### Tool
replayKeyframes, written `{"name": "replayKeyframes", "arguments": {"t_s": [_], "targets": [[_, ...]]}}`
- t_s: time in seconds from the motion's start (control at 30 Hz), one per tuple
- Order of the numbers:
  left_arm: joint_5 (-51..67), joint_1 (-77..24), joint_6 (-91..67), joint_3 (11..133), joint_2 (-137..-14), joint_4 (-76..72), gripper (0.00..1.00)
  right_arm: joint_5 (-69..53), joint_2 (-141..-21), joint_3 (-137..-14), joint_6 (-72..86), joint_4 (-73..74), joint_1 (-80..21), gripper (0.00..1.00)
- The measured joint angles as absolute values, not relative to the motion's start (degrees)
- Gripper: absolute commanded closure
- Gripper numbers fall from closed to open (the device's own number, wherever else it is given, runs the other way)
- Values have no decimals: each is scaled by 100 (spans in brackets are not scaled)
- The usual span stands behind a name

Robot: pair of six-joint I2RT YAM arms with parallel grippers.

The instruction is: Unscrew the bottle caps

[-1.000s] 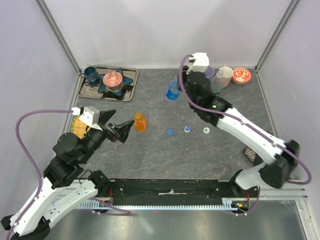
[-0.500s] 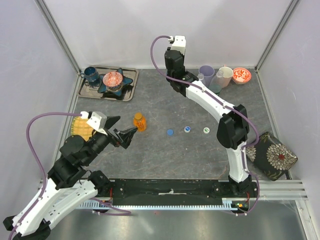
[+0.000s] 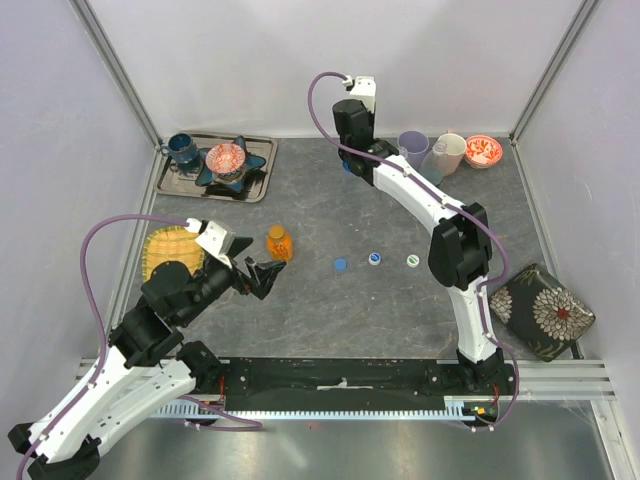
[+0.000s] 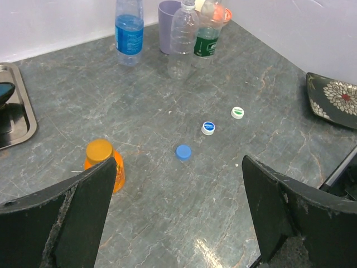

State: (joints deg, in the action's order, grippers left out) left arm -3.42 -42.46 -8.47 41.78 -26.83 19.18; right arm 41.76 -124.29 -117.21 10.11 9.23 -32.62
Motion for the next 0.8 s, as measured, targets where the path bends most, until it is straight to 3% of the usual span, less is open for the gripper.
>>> {"name": "replayKeyframes", "arguments": {"t_s": [0.33,0.43,0.47,0.57,0.8], "targets": [[-237,-4246,-849,4115,-2703,1879,1,3854,-12564,-11697,1256,1343,-3208,100],[-228,-4246,-849,4086,-2714,1863,1,3815,-12564,-11668,1286,1396,-3168,89],[-222,-4246,-849,4084,-2724,1865,1,3804,-12564,-11662,1293,1417,-3159,78],[-174,-4246,-849,4084,-2755,1831,1,3760,-12564,-11646,1326,1448,-3133,61],[-119,-4246,-906,4082,-2805,1820,1,3723,-12562,-11583,1365,1387,-3116,43]]}}
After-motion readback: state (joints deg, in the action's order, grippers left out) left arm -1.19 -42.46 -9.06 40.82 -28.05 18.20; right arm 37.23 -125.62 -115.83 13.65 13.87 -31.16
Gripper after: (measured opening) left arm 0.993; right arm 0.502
